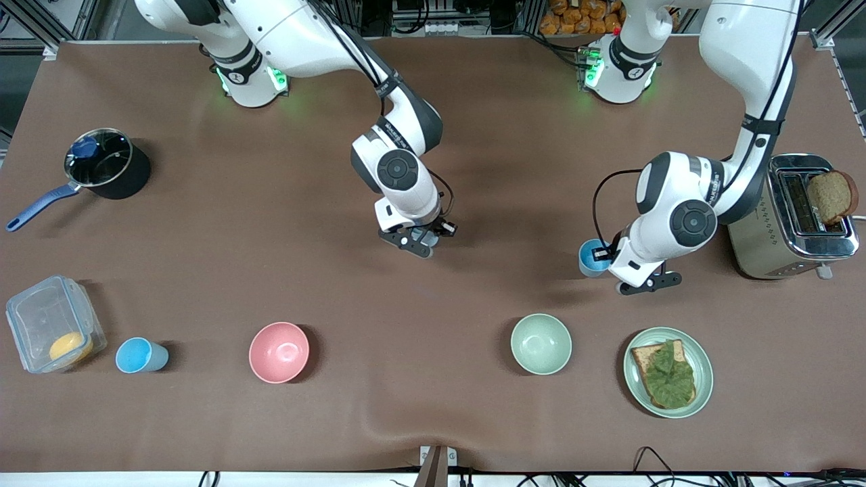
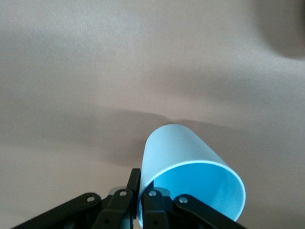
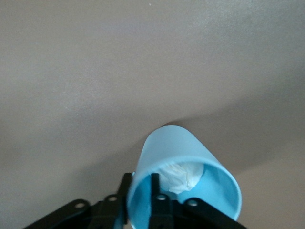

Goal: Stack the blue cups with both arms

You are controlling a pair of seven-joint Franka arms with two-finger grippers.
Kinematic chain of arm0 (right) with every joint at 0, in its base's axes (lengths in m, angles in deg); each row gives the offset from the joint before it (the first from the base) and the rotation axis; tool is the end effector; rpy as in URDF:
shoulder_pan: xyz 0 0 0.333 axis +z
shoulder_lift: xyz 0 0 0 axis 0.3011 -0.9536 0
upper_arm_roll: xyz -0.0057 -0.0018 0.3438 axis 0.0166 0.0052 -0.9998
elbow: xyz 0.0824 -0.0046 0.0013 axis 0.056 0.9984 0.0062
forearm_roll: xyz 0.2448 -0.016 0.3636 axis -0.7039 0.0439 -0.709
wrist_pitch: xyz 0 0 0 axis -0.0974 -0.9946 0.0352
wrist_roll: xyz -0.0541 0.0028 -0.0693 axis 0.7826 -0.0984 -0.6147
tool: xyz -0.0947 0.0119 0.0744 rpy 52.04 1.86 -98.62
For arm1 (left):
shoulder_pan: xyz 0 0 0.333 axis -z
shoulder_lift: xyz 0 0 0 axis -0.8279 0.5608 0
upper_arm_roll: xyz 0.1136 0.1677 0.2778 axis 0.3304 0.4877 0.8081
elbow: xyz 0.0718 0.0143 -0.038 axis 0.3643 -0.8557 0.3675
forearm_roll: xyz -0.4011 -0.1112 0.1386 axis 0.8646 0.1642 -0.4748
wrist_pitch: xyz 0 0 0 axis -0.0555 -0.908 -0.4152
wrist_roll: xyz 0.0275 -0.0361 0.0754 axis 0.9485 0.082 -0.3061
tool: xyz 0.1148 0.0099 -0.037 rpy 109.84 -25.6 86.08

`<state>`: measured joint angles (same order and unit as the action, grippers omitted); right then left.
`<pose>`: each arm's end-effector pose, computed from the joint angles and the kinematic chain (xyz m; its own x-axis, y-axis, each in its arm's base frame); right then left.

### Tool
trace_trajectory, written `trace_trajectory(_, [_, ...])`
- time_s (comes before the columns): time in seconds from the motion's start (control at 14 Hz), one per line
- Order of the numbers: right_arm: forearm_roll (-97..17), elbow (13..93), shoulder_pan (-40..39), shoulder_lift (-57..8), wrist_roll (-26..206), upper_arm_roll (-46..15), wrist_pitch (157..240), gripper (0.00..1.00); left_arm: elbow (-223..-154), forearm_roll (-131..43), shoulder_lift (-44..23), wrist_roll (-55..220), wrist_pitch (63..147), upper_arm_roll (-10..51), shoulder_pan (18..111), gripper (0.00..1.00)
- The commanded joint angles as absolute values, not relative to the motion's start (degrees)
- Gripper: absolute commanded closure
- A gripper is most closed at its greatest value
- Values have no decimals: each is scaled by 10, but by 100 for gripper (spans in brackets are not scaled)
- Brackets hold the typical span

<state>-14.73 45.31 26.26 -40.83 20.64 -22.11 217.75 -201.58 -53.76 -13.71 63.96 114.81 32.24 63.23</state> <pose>0.5335 0.5399 0.2097 0.8844 -0.4495 -0.1257 -0.4632 -0.8785 -0.1174 0.6222 -0.1494 0.2420 0.9715 0.1893 -0.1427 0.1866 -0.9819 -0.0324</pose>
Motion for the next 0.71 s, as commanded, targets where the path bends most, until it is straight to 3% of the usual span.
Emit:
trace_trajectory(0.0, [-135, 426, 262, -404, 201, -214, 2162, 0, -2020, -528, -179, 633, 1132, 320, 630, 100])
trace_trajectory(0.36, [-136, 365, 192, -339, 259, -214, 1995, 0, -2006, -491, -222, 609, 1098, 285, 632, 100])
trace_trajectory(0.64, [-139, 366, 72, -254, 479, -214, 1842, 0, -1960, -480, -209, 519, 1096, 220, 636, 100])
